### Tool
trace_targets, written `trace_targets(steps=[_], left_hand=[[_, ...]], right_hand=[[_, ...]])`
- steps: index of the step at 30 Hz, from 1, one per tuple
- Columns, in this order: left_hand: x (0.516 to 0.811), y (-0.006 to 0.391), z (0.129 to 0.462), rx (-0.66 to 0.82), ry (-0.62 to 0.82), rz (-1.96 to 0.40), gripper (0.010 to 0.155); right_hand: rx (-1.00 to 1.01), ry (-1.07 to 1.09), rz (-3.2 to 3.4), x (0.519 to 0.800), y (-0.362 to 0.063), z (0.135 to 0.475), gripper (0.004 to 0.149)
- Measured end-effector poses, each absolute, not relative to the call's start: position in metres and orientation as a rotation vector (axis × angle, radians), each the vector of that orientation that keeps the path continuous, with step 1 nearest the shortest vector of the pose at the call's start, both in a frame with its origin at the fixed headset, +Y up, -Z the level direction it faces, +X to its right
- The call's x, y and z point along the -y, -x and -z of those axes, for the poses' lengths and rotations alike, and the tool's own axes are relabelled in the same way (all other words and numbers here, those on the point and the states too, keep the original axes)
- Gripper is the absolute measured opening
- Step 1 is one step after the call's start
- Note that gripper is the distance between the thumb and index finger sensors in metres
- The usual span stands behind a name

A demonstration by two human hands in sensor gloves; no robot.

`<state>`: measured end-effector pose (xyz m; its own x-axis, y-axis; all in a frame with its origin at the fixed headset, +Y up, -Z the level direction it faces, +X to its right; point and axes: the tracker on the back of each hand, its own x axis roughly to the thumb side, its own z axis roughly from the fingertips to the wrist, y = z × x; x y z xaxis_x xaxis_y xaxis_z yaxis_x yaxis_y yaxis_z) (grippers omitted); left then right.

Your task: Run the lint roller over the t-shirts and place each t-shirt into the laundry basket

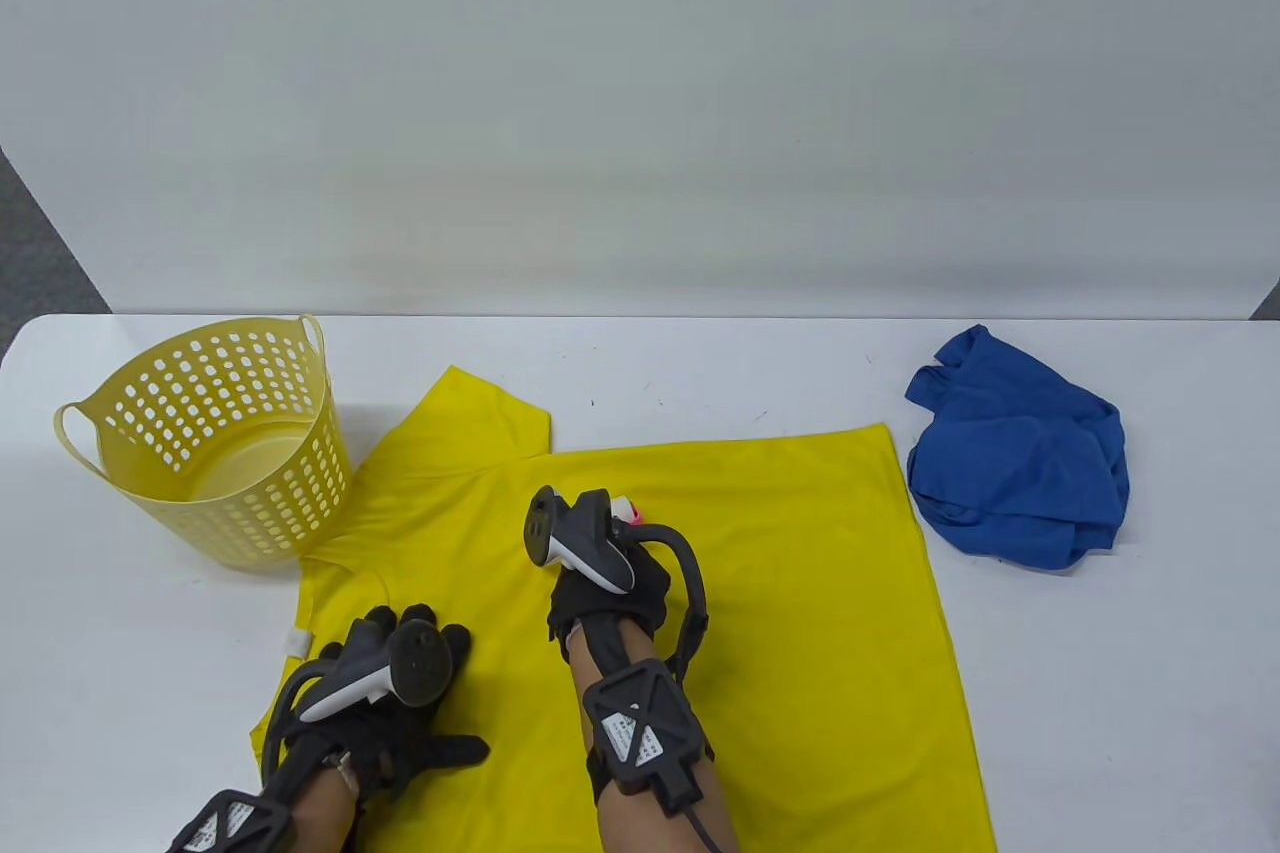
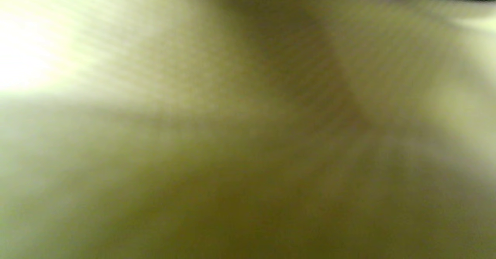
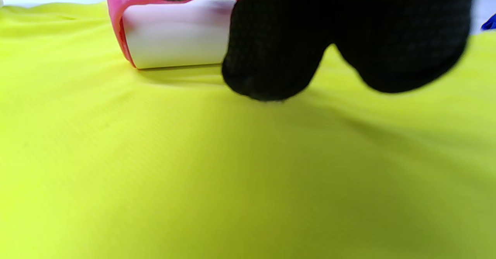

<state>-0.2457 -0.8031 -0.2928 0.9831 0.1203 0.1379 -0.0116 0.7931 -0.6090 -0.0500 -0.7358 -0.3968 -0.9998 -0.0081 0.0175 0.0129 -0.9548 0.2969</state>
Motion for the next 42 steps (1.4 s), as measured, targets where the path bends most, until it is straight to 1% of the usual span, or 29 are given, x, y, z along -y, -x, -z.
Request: trace_targets(steps=[3,5,9,12,14,18,20,22,26,28,30,32,33,36,39,42], left_hand=[[0.803,0.245,0.293,0.175,0.653,-0.068,0.109],[0.803,0.245,0.293,0.175,0.654,-0.069,0.109],[0.804,0.245,0.293,0.176,0.654,-0.073,0.108],[0.804,0.245,0.293,0.177,0.654,-0.074,0.108],[0.804,0.245,0.293,0.177,0.656,-0.076,0.108],[0.804,0.245,0.293,0.176,0.655,-0.077,0.108],[0.804,0.245,0.293,0.176,0.655,-0.078,0.108],[0.804,0.245,0.293,0.176,0.655,-0.078,0.108],[0.804,0.246,0.292,0.176,0.655,-0.077,0.108],[0.804,0.246,0.292,0.176,0.655,-0.077,0.108],[0.804,0.246,0.292,0.176,0.655,-0.076,0.108],[0.804,0.246,0.293,0.177,0.655,-0.075,0.108],[0.804,0.246,0.293,0.177,0.656,-0.074,0.108],[0.803,0.245,0.293,0.178,0.655,-0.068,0.108],[0.803,0.245,0.293,0.178,0.650,-0.059,0.108],[0.802,0.244,0.293,0.179,0.641,-0.043,0.108]], right_hand=[[0.478,0.049,3.105,0.738,0.048,0.395,0.054],[0.526,0.102,3.066,0.733,0.043,0.385,0.054],[0.545,0.280,2.937,0.729,0.017,0.348,0.054],[0.593,0.368,2.895,0.725,-0.012,0.309,0.054],[0.668,0.378,2.885,0.720,-0.030,0.285,0.054],[0.754,0.380,2.803,0.712,-0.054,0.246,0.054],[0.781,0.375,2.769,0.710,-0.060,0.235,0.054],[0.781,0.374,2.765,0.710,-0.062,0.232,0.054],[0.712,0.372,2.800,0.713,-0.052,0.246,0.054],[0.645,0.369,2.862,0.719,-0.039,0.268,0.054],[0.610,0.351,2.906,0.721,-0.029,0.285,0.054],[0.576,0.331,2.951,0.724,-0.014,0.309,0.053],[0.564,0.314,2.977,0.726,-0.004,0.325,0.053],[0.546,0.235,3.060,0.732,0.015,0.356,0.053],[0.521,0.165,3.106,0.735,0.030,0.378,0.053],[0.505,0.151,3.156,0.740,0.034,0.392,0.054]])
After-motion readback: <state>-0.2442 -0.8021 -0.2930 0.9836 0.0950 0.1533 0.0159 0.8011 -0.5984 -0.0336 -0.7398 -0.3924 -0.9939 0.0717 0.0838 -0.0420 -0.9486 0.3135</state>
